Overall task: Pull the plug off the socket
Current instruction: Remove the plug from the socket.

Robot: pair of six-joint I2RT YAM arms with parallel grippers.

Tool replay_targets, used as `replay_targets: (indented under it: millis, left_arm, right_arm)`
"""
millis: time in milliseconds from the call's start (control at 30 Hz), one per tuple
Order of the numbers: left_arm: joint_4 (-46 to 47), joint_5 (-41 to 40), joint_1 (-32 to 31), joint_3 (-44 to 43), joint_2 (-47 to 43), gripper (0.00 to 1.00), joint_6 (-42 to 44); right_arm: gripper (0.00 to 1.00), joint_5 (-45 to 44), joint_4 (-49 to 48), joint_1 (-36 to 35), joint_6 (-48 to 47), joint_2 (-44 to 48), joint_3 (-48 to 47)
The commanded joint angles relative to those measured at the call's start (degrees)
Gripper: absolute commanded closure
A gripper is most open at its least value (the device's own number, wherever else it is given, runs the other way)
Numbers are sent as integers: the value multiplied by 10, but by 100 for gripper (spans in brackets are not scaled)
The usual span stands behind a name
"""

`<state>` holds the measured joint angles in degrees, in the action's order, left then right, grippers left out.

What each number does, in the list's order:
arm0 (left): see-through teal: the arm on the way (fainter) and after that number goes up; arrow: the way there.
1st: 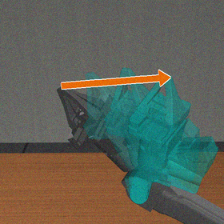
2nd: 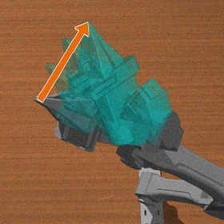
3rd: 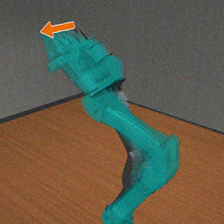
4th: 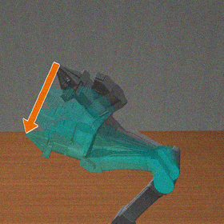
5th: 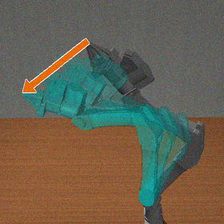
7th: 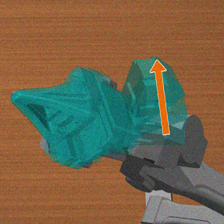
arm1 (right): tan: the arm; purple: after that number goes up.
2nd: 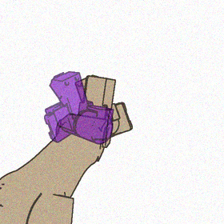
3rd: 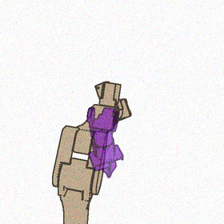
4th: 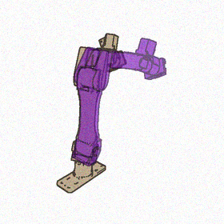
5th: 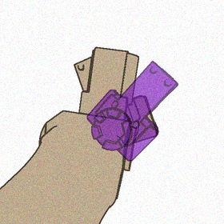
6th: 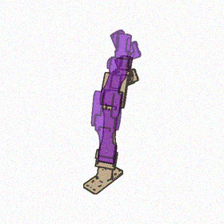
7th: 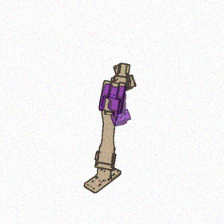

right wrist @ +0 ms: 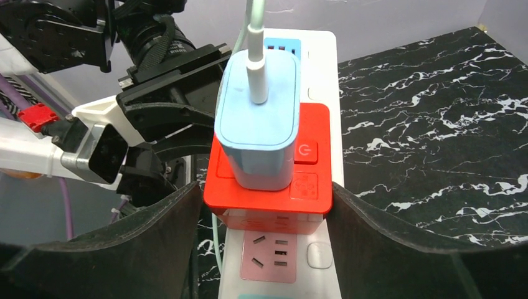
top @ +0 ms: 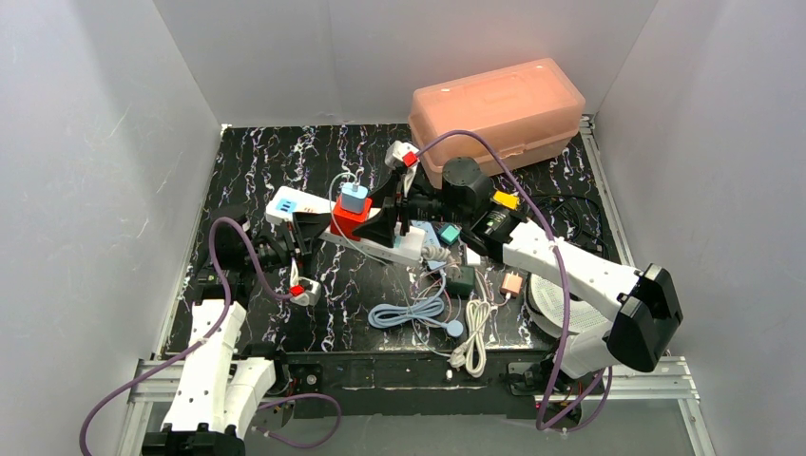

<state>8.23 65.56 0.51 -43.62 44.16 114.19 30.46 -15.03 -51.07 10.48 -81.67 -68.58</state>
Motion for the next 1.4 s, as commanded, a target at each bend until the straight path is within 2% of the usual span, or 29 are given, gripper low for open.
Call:
replay_targets:
  millis: [0, 267, 533, 733, 833, 933, 967, 1067, 1133, 1200, 1267, 1300, 1367]
  left_arm:
    - [52, 22, 4, -12, -7, 100, -40]
    - [68, 20, 4, -22, -8, 100, -75]
    - [103, 12, -16, -21, -10, 100, -113]
    - [119, 15, -20, -14, -10, 100, -114]
    - [121, 10, -21, -13, -10, 100, -115]
    - [126, 7, -22, -11, -11, 100, -118]
    - [128, 6, -22, -11, -10, 100, -118]
    - [130, 6, -23, -10, -9, 100, -117]
    - [130, 8, -23, -9, -8, 100, -115]
    - [124, 10, -23, -10, -8, 100, -112]
    - [109, 12, -24, -12, -8, 100, -99]
    - [102, 12, -24, -13, -8, 100, -93]
    - [89, 14, -24, -14, -9, 100, -87]
  right_arm:
    - [22, 0, 21, -18, -30, 3, -31]
    - [22, -37, -9, -41, -44, -28, -44]
    - [20, -8, -67, -42, -5, -80, -70]
    - [15, 30, -107, -42, 34, -113, -79]
    - [17, 42, -122, -41, 51, -117, -78]
    - [26, 43, -131, -41, 58, -111, -69]
    - [31, 42, -131, -41, 60, -108, -67]
    - [54, 38, -129, -40, 61, -102, -64]
    - [62, 36, -129, -41, 62, -98, -64]
    - [75, 31, -125, -40, 62, -93, -68]
    - [94, 26, -118, -40, 58, -87, -71]
    - [99, 19, -116, -39, 57, -83, -71]
    - [99, 14, -116, -37, 56, -74, -69]
